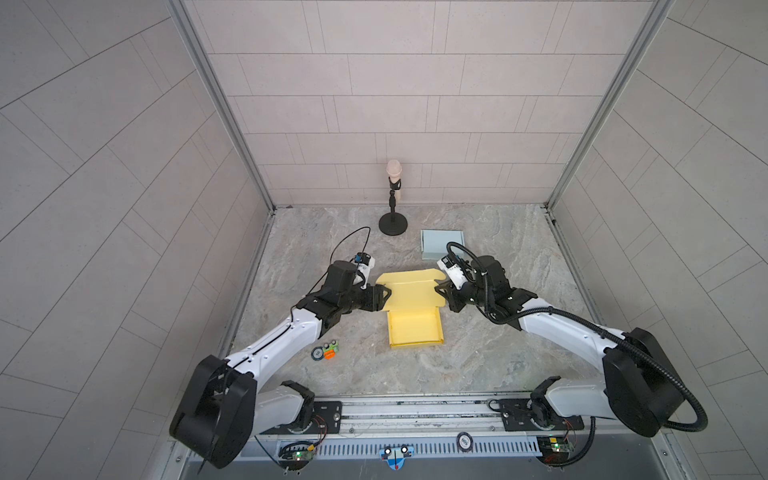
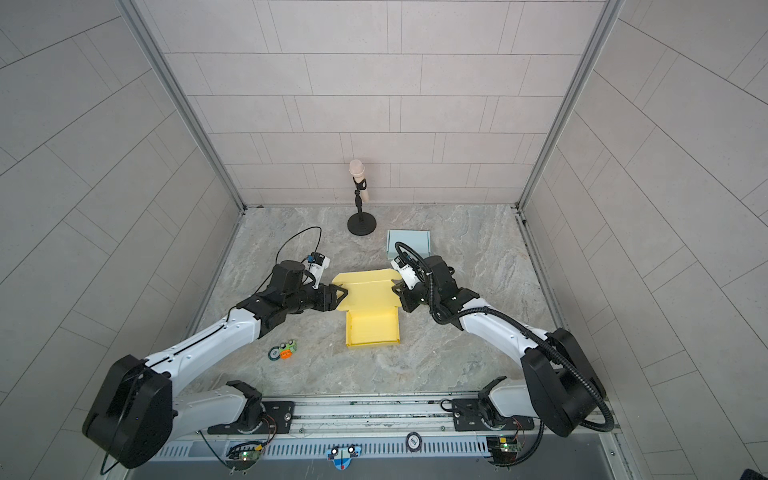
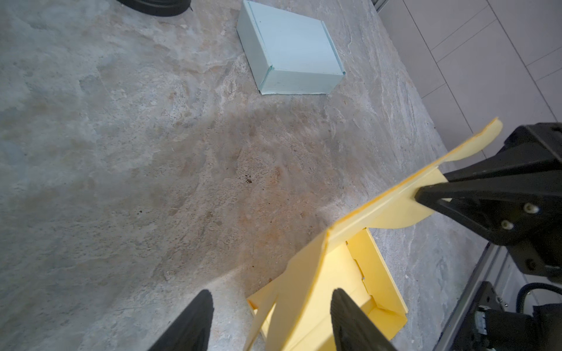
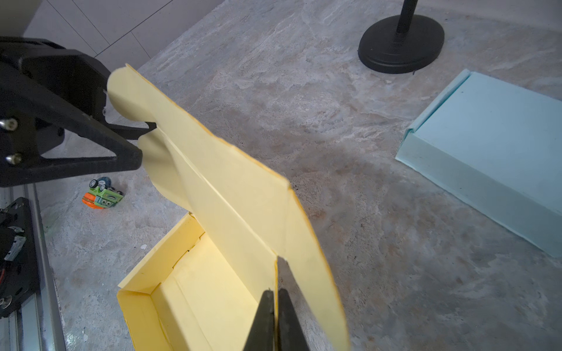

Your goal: Fold the paper box

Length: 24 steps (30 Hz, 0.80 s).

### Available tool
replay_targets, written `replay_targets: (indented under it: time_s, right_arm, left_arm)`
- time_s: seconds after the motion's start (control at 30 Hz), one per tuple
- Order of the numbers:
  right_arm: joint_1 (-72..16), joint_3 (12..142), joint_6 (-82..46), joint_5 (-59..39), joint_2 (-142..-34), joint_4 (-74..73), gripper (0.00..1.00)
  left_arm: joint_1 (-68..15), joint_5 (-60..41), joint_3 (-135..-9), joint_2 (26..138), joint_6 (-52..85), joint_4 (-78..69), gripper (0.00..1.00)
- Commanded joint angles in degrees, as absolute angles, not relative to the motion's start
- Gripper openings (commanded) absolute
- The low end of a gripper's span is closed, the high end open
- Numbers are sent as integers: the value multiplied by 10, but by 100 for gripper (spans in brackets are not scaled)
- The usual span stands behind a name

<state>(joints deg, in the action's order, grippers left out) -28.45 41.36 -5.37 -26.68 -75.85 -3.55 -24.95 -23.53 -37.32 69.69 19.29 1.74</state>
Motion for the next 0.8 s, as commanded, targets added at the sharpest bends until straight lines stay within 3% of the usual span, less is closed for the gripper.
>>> replay_targets:
  time_s: [0.0,0.17,0.33,0.77]
  right_arm:
    - [-284,417,-48,-262,-759,-35,8]
    - [-284,417,-48,-257,-757,-33,8]
    - [-284,417,-51,-252,-759,-32,8]
    - [-283,410,-57,-215,-752,-24,7]
  left_arm:
    - [-257,-236,-373,699,191,0,55]
    - [-267,-223,-373,700,186,12,40]
    - [-277,-211,-363,692,187,19,34]
    - [-283,-188,-361,675,183,39,7]
